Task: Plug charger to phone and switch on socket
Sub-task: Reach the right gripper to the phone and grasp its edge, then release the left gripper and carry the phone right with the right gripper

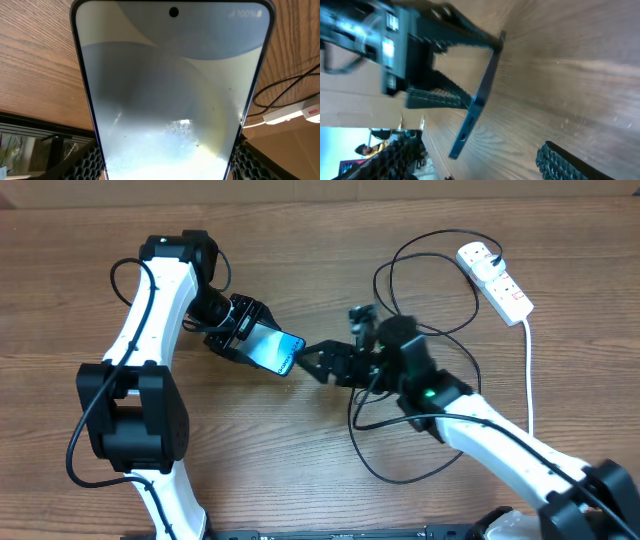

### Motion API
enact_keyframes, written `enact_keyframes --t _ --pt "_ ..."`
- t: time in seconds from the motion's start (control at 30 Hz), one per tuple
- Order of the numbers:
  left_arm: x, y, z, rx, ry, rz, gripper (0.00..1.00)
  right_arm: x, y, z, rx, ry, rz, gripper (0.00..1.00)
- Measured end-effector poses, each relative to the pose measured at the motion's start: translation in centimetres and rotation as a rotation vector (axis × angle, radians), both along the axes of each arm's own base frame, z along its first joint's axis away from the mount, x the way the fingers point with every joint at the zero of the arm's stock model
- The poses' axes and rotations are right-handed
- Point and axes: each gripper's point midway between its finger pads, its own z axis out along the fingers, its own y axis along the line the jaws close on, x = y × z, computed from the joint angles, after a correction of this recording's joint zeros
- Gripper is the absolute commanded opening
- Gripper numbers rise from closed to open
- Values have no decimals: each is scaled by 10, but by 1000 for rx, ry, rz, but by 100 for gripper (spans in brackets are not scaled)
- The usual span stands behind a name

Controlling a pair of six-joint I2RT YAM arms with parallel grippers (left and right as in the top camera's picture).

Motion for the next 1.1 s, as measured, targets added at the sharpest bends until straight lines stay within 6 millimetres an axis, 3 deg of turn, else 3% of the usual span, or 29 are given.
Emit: enact_keyframes --t 0.17,0.27,0.47,0.57,0.67,0.73,0.77,0.87,1.1 --pt "-4 -12 0 0 0 -33 4 2 20 -13 8 10 -26 72" --pt "-8 -22 0 1 1 -62 4 5 23 -11 12 5 -60 68" --pt "-16 -49 -1 3 -8 -120 4 15 17 -15 -7 11 -143 48" --pt "-15 -55 -2 7 -20 -132 4 15 13 -21 -31 26 -164 45" --pt "-16 -55 -2 7 -18 -130 4 15 10 -26 -51 42 -174 33" --pt "-16 -55 -2 6 -17 -130 4 13 8 -30 -64 53 -177 9" --pt "-16 -55 -2 7 -16 -128 4 13 7 -32 -70 61 -183 4" --pt "-13 -57 1 -6 -21 -119 4 11 4 -43 -97 92 -191 4" --pt "-9 -61 5 -30 -37 -114 4 3 11 -44 -99 94 -156 4"
